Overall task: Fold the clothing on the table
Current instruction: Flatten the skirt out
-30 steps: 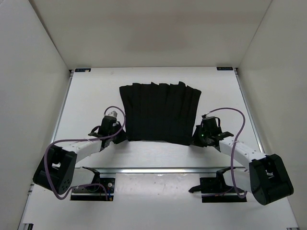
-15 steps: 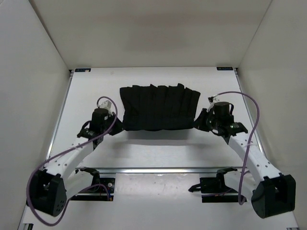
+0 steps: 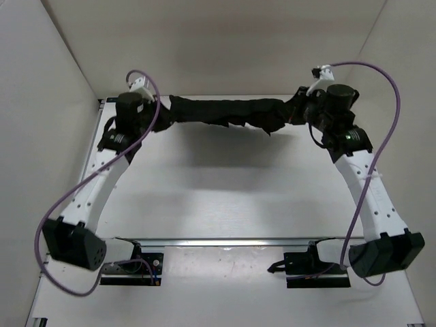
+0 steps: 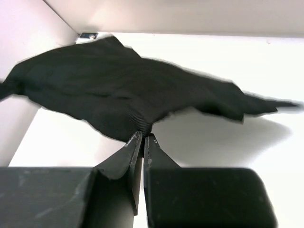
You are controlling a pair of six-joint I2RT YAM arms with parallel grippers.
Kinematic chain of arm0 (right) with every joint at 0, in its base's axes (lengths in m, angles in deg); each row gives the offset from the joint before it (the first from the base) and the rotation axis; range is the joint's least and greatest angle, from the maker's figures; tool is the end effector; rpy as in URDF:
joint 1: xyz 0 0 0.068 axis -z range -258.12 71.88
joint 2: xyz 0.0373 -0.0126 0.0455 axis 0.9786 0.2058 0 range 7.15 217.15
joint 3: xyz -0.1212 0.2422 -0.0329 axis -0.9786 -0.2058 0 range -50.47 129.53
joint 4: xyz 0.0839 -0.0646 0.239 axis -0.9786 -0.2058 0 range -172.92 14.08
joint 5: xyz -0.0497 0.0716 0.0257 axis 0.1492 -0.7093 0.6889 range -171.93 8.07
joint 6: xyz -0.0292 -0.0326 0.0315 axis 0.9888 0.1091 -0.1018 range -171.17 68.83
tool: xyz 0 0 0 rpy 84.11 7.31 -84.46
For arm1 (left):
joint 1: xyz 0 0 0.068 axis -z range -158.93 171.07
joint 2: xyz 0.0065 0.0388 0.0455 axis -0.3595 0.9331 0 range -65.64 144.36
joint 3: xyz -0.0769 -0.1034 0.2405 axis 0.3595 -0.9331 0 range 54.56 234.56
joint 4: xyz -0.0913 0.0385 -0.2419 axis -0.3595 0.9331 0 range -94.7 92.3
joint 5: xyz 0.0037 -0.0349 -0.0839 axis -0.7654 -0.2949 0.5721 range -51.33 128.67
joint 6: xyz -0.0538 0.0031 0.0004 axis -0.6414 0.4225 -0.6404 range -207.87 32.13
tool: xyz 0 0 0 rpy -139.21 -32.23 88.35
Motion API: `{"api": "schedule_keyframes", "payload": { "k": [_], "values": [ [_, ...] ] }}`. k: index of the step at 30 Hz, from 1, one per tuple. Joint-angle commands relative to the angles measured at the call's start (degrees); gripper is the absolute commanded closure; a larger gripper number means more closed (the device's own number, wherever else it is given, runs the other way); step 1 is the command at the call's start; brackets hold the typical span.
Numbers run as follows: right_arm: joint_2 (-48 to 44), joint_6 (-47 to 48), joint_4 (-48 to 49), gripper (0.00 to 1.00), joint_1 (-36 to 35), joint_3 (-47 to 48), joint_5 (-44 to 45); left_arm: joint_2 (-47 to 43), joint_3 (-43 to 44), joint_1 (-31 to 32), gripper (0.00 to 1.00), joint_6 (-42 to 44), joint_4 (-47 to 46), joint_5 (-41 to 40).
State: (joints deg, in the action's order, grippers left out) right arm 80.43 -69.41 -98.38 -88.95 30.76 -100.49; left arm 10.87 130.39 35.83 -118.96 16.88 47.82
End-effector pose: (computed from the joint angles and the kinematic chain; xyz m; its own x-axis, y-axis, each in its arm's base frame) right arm 0.2754 0.0643 0.4327 -0.3840 0.2286 -0.8946 -0.3796 0.8441 0.3786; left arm 0.2935 -0.0833 0.3860 -0.5169 -0.3910 -0.7615 0.1482 0.8353 -0.5295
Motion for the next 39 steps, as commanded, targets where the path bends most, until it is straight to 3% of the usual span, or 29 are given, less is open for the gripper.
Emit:
{"api": "schedule_keyframes", "payload": {
  "k": [1, 5, 11, 16, 20, 24, 27, 30, 35, 39],
  "values": [
    [-1.11, -0.56, 0.74, 1.0, 3.62, -12.19, -4.36, -5.82, -15.38, 0.26, 1.0, -1.68, -1.17, 0.52],
    [-4.01, -3.11, 2.94, 1.0, 2.49, -28.72, -4.99, -11.46, -37.54, 0.79, 1.0, -4.32, -7.94, 1.92],
    [-9.63, -7.42, 0.06, 1.0, 0.03, -45.26, -3.23, -16.91, -53.67, 2.46, 1.0, -6.44, -8.32, 3.16],
    [-19.03, -7.95, -6.96, 1.0, 2.48, -51.52, -5.25, -25.77, -56.23, 3.43, 1.0, -5.91, 0.8, 5.17],
    [-24.58, -12.42, -12.86, 1.0, -4.98, -48.98, -3.4, -35.35, -56.15, 4.83, 1.0, -7.49, 8.45, 4.48],
    [-29.84, -13.14, -17.87, 1.0, -2.98, -50.64, -7.8, -41.69, -54.48, 5.89, 1.0, -8.63, 13.83, 4.91],
    [-34.76, -12.18, -22.17, 1.0, 1.84, -51.61, -7.71, -43.2, -54.82, 5.01, 1.0, -8.64, 15.24, 5.44],
    [-36.27, -8.93, -25.95, 1.0, 5.98, -51.44, -11.13, -42.93, -54.92, 7.99, 1.0, -9.42, 15.86, 4.92],
    [-40.92, -10.23, -32.64, 1.0, 2.84, -48.72, -7.28, -47.5, -54.13, 8.71, 1.0, -11.45, 19.72, 5.79],
    [-43.04, -10.24, -38.27, 1.0, 3.0, -42.84, -5.6, -49.7, -47.9, 6.95, 1.0, -10.92, 24.2, 5.71]
  ]
}}
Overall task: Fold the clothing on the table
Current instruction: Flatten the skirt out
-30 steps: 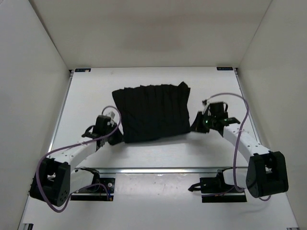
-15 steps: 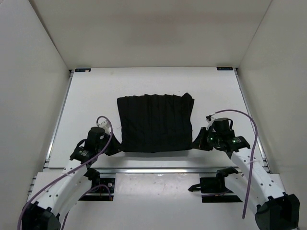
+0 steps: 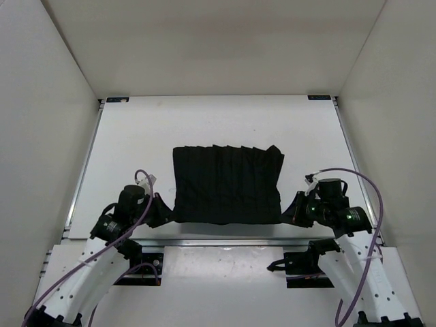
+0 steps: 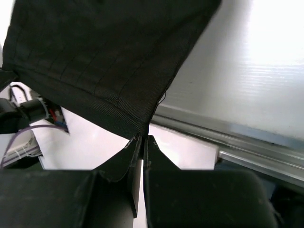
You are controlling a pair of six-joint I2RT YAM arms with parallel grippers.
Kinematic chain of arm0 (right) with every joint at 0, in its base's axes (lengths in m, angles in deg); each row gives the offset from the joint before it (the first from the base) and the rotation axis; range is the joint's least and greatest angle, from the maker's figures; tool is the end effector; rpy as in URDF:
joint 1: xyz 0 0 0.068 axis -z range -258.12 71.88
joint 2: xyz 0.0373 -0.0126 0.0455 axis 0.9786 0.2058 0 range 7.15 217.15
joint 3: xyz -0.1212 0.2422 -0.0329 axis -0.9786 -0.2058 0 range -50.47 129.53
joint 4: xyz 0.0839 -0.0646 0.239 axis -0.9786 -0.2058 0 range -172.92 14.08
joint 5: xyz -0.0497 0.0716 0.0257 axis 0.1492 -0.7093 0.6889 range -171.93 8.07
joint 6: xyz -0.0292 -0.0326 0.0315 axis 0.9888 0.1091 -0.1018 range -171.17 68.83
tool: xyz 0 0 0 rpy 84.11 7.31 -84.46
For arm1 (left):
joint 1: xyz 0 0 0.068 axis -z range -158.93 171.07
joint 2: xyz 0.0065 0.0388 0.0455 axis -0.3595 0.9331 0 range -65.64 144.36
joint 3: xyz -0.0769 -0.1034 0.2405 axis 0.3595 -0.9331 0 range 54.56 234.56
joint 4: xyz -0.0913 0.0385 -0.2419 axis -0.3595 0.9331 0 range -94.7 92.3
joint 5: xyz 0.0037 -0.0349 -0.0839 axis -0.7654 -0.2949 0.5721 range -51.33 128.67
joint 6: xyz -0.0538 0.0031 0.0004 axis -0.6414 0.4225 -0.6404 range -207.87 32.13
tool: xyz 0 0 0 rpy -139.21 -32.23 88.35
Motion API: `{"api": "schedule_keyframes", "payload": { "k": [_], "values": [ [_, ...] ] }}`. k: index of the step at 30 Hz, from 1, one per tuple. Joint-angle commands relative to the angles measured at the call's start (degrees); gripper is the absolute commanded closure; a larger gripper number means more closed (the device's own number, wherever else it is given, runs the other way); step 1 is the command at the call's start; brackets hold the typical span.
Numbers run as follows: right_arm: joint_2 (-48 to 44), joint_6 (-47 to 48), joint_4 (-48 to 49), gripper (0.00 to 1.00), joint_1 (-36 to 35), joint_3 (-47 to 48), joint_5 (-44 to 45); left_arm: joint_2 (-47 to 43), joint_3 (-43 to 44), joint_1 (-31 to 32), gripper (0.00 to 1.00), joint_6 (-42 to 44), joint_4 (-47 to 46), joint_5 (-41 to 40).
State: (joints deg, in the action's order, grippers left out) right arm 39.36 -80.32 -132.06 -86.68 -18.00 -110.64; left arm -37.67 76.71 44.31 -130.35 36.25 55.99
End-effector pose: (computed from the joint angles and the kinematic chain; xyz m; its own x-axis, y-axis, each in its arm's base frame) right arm 0.0966 0.0319 0.2283 -0.9083 0.2953 -0.2964 0.0519 0.7825 0.6205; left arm 0.0974 -0.0535 0.1935 -0.8746 -0.3261 -0.3588 -0.0360 0.7817 -0.6226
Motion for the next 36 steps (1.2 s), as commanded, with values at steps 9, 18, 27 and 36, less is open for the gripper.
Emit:
{"api": "schedule_keyframes", "payload": {
  "k": [9, 18, 27, 36],
  "values": [
    [5.11, 0.94, 6.52, 1.0, 4.08, 16.06, 2.89, 8.66, 21.35, -4.07, 1.0, 4.76, 0.74, -3.96],
    [45.88, 7.87, 24.78, 1.0, 0.99, 55.25, 0.15, 44.7, 54.67, -10.67, 1.0, 12.5, -12.31, -3.8],
    [51.74, 7.44, 24.12, 1.0, 10.99, 68.74, -8.72, 51.33, 76.42, -13.76, 1.0, 16.02, -2.7, -7.3],
    [47.07, 4.98, 35.83, 1.0, 10.32, 29.43, -7.78, 39.45, 26.57, -11.91, 1.0, 9.79, -20.64, -5.55]
  ]
}}
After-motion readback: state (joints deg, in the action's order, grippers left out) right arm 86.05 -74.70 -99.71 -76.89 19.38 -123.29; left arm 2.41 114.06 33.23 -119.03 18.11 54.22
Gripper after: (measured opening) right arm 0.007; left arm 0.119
